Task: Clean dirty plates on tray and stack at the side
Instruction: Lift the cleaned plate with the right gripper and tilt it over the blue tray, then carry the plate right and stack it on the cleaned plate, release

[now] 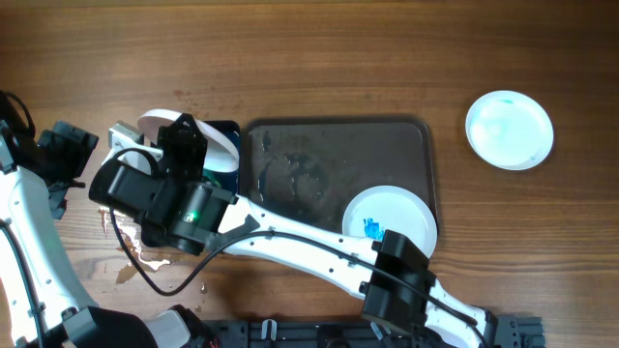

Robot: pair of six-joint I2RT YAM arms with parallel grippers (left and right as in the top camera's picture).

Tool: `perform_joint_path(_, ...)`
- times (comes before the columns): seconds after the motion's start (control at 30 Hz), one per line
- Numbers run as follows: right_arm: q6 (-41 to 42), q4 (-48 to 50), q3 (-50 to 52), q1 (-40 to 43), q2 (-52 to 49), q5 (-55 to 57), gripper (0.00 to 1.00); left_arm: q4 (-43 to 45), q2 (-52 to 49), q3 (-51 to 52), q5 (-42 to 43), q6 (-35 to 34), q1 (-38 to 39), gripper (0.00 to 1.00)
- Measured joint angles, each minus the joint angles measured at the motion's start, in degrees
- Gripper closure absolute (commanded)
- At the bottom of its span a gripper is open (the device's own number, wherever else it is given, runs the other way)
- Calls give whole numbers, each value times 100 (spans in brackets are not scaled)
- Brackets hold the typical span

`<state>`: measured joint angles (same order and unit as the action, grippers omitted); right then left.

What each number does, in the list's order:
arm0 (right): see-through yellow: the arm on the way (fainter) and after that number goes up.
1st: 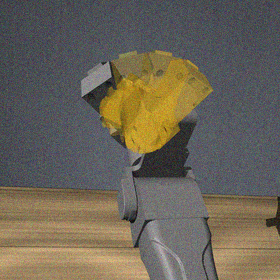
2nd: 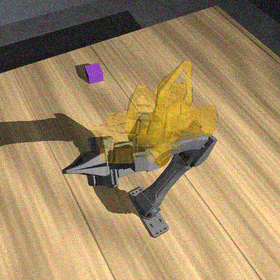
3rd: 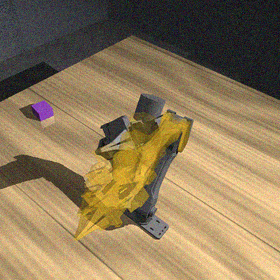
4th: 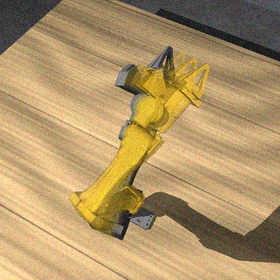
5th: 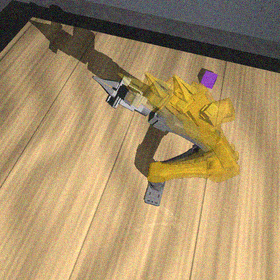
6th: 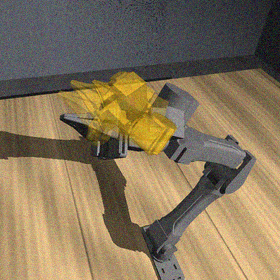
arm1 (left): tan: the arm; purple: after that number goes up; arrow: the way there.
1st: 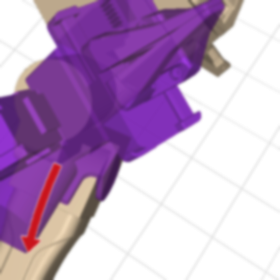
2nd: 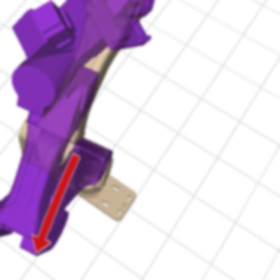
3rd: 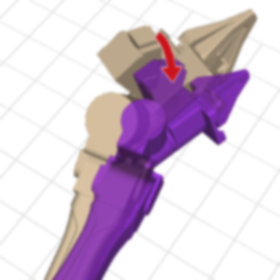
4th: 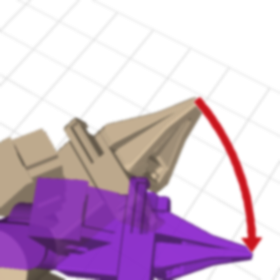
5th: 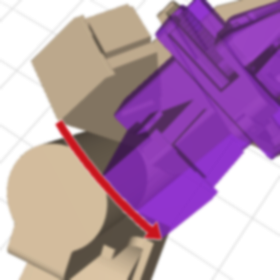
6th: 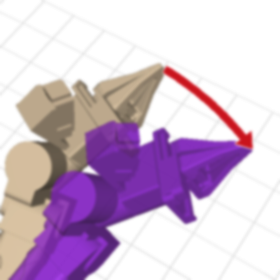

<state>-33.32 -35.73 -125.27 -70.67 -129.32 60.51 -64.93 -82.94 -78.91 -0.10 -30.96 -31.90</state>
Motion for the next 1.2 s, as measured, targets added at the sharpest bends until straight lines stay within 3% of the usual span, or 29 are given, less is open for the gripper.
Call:
perform_joint_path(0.23,-87,-79,-11,4,0,-35,96,-20,0,0,0,0,0,0)
perform_joint_path(0.3,817,-973,-39,85,0,-734,96,-22,0,0,2,0,0,0)
perform_joint_path(0.33,1644,-1366,-39,240,-2,-1521,96,-24,0,0,2,0,0,0)
perform_joint_path(0.4,2649,-1545,-39,562,0,-2455,96,-24,0,0,2,0,0,0)
perform_joint_path(0.57,3960,-1969,-39,1578,107,-3766,96,-22,0,0,42,0,31,0)
perform_joint_path(0.8,4975,-3432,-72,4387,1054,-6203,96,-37,-269,0,66,-20,1182,0)
perform_joint_path(0.97,5001,-4382,2,6631,1047,-6500,95,48,-761,0,87,-20,2015,0)
perform_joint_path(1.2,5025,-3884,1786,8537,1038,-6610,95,177,-933,0,90,-20,2323,0)
